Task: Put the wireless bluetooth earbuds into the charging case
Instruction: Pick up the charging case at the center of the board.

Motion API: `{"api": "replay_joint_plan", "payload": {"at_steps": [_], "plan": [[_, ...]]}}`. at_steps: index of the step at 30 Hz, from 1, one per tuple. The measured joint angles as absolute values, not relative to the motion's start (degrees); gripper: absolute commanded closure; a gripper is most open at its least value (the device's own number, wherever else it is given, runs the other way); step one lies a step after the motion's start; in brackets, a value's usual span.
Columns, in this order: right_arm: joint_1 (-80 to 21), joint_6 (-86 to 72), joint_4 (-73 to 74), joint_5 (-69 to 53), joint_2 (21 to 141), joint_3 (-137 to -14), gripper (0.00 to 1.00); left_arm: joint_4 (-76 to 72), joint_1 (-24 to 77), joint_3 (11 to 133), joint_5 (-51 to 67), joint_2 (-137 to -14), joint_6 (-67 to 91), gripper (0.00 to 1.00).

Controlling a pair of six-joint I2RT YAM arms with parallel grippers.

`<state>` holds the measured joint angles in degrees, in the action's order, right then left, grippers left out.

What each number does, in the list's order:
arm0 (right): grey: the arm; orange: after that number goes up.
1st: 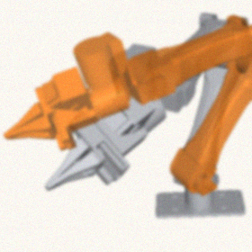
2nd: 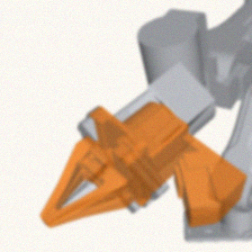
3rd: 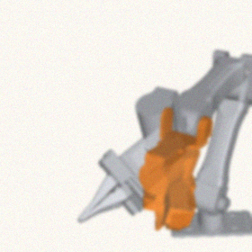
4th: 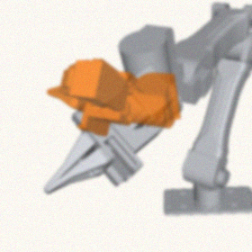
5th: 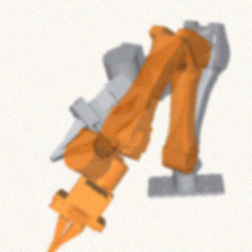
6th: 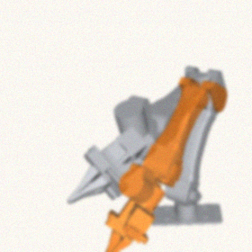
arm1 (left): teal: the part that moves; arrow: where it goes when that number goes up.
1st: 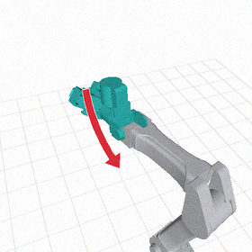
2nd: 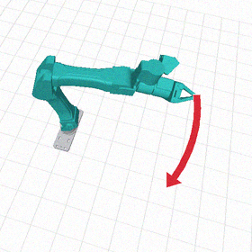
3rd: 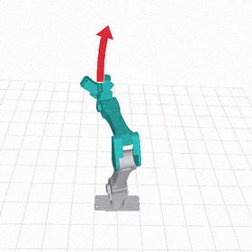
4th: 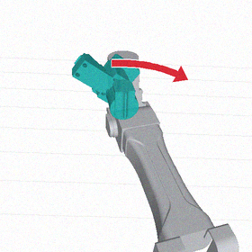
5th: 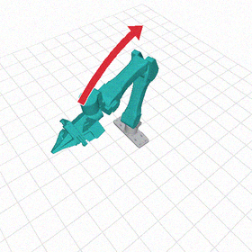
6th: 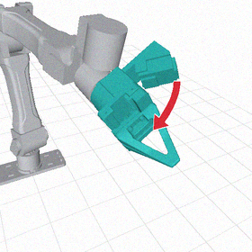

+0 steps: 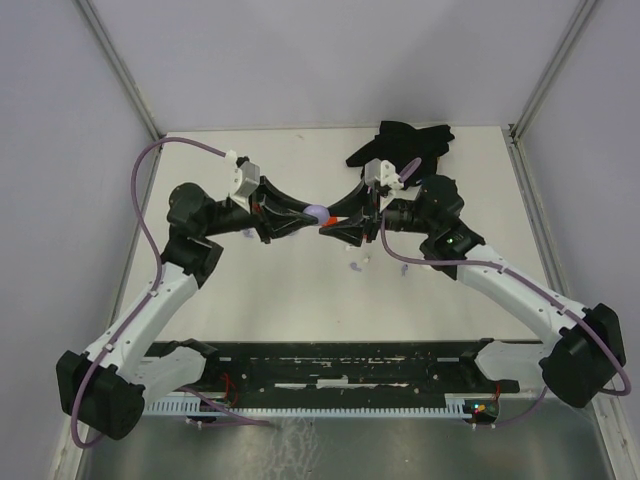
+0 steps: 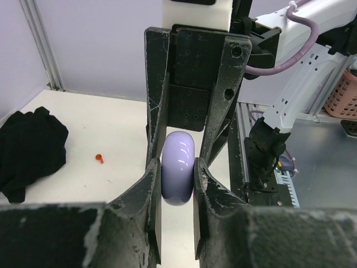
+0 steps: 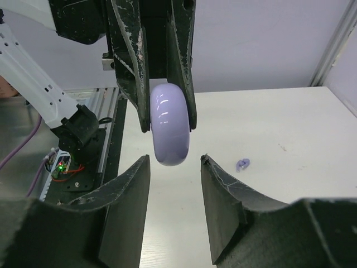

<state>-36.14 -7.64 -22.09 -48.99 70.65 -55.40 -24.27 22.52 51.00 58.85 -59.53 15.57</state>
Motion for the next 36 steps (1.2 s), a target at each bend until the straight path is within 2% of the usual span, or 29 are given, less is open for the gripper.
{"api": "replay_joint_plan", "payload": {"at_steps": [28, 32, 36], "plan": [[-36.14, -13.69, -29.34, -51.07, 73.60, -55.48, 0.58, -27.18, 23.46, 50.92, 58.57, -61.34, 16.97, 0.97], [-36.14, -14.37, -30.15, -51.07, 73.63, -55.48, 0.64, -27.29, 23.77, 50.81, 58.50, -61.34, 16.95, 0.97], [-36.14, -15.27, -30.59, -51.48, 73.82, -55.48, 0.80, -27.53, 23.86, 50.63, 58.35, -61.34, 16.97, 0.92]]}}
